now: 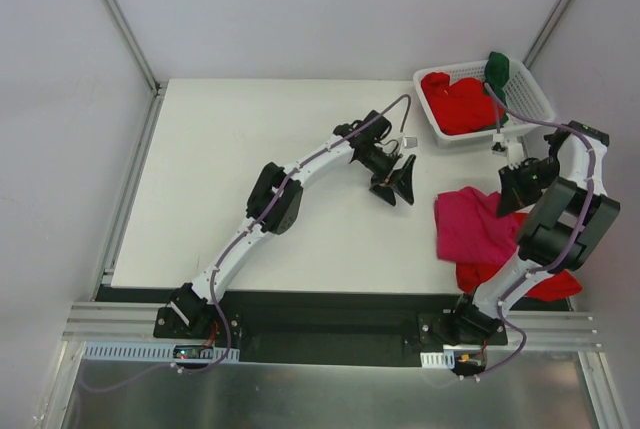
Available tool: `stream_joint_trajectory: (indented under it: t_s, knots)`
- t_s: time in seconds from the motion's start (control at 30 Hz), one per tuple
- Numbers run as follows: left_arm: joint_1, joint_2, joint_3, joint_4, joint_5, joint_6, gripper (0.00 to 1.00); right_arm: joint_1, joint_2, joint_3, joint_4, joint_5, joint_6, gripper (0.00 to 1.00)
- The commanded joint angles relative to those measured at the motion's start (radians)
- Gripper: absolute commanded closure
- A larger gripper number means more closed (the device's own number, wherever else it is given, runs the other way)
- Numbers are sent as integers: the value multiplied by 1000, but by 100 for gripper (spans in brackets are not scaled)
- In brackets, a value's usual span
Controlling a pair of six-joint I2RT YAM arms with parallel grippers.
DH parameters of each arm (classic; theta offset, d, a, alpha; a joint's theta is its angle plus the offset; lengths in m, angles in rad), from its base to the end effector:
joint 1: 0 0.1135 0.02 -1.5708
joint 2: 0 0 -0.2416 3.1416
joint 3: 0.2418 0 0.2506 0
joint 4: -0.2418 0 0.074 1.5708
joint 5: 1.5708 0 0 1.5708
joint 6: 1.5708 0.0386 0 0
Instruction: Fold and stack the t-shirts
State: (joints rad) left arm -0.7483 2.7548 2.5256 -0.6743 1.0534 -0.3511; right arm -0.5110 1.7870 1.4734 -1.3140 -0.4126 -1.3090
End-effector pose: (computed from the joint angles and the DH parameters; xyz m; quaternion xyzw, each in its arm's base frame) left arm 0.3817 -0.4001 0.1347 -0.3225 -0.7683 0.5529 0.0067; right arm 0.2828 -0.1408 0.2223 -0.3747 0.9038 0.1476 0.1446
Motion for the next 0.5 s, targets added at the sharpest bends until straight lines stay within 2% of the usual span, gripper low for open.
stream_joint_trajectory:
  t_s: [0.0, 0.13, 0.17, 0.2, 0.23, 0.27, 0.3, 0.37, 0.47]
  knots:
    - [6, -12, -7, 145, -15, -31, 1, -1, 3, 68, -343, -32, 5, 99]
    - [30, -69, -118, 148, -15, -2, 1, 0, 31, 97, -343, -18, 20, 99]
    - [38, -78, -134, 148, -12, -2, 1, 0, 35, 99, -341, -15, 20, 96]
    - [44, -95, -151, 148, -7, 3, 1, 0, 44, 100, -341, -14, 27, 73]
    - [56, -107, -180, 150, -6, 7, 1, 0, 46, 100, -328, -11, 33, 55]
    - [63, -118, -192, 147, -6, 23, 1, 2, 46, 100, -317, -5, 45, 41]
    - [67, -142, -203, 144, -6, 29, 1, 2, 40, 102, -304, 17, 53, 18]
    - [82, -167, -226, 139, -7, 47, 1, -1, 28, 110, -269, 35, 65, 3]
    - [102, -214, -249, 121, -15, 72, 1, -4, 3, 128, -228, 103, 73, 3]
